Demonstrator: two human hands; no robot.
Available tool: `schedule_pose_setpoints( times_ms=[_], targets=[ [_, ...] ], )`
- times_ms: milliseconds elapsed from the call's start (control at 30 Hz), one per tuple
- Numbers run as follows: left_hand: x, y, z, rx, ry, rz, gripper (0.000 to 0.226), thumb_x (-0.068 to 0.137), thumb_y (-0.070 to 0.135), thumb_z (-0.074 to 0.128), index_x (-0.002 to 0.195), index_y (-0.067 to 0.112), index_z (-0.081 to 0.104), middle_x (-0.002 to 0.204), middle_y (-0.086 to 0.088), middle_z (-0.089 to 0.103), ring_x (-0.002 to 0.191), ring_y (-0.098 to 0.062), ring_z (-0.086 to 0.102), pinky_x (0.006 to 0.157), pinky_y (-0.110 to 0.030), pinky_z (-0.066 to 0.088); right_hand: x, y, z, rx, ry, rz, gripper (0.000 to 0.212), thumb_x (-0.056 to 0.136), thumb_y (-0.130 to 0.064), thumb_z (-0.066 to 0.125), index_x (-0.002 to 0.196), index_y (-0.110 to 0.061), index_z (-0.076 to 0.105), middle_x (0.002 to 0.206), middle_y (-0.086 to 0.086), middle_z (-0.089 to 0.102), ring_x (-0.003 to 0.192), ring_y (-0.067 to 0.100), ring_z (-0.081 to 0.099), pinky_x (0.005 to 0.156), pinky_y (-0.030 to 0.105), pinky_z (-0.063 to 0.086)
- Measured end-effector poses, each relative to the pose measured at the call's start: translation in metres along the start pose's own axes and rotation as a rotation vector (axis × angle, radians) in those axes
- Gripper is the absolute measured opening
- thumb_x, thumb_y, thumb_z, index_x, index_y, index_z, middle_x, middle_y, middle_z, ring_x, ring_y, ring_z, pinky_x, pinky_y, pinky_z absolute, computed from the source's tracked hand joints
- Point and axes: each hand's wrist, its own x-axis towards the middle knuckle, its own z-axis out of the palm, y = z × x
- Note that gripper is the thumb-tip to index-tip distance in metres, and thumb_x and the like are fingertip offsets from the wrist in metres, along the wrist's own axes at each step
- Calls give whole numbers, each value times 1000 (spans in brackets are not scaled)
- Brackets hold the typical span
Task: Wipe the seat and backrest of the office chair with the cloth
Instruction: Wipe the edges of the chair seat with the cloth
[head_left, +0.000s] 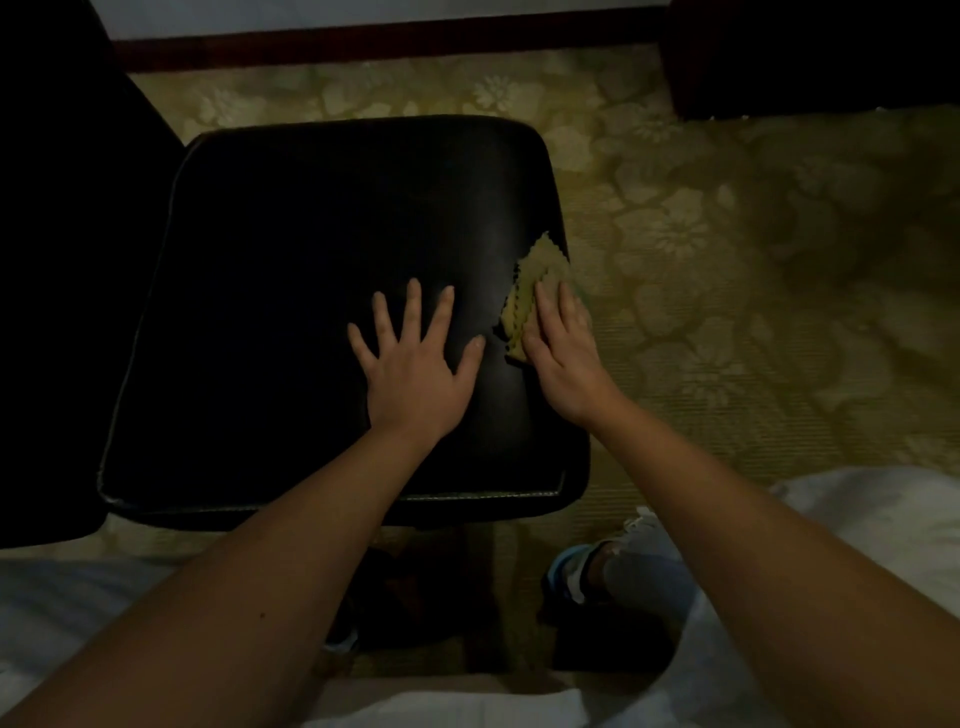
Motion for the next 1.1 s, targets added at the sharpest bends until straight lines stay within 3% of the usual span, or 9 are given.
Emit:
schedule_pose_setpoints(
  times_ms=[333, 500, 767, 1100],
  targets=[
    [5, 9, -2, -22, -23, -31, 70, 101, 68, 16, 162, 37, 3, 171, -1, -5, 155, -36, -11, 121, -65, -5, -54, 13, 13, 44, 0, -1, 61, 108, -41, 27, 160, -30, -3, 167, 3, -14, 152, 17, -18, 124, 42, -7],
    [7, 9, -9, -52, -90, -31, 70, 101, 67, 19, 161, 37, 1, 171, -1, -10, 155, -36, -15, 120, -64, -9, -35, 8, 7, 36, 1, 44, 61, 108, -37, 31, 159, -29, -2, 167, 7, -11, 153, 24, -13, 125, 44, -4],
    [-6, -28, -32, -56, -285, 245, 78, 92, 76, 37, 156, 53, 1, 169, 7, -18, 154, -29, -21, 120, -62, -13, -5, -3, -8, 23, -33, 89, 61, 108, -40, 29, 160, -28, -1, 167, 10, -10, 153, 29, -11, 123, 40, -5],
    [-6, -22, -28, -15, -302, 232, 80, 91, 79, 35, 155, 53, -5, 167, 5, -23, 153, -30, -24, 118, -62, -15, -66, 2, 10, -95, -25, 17, 61, 108, -43, 24, 159, -31, -7, 167, 4, -12, 153, 22, -15, 124, 45, -6]
  ],
)
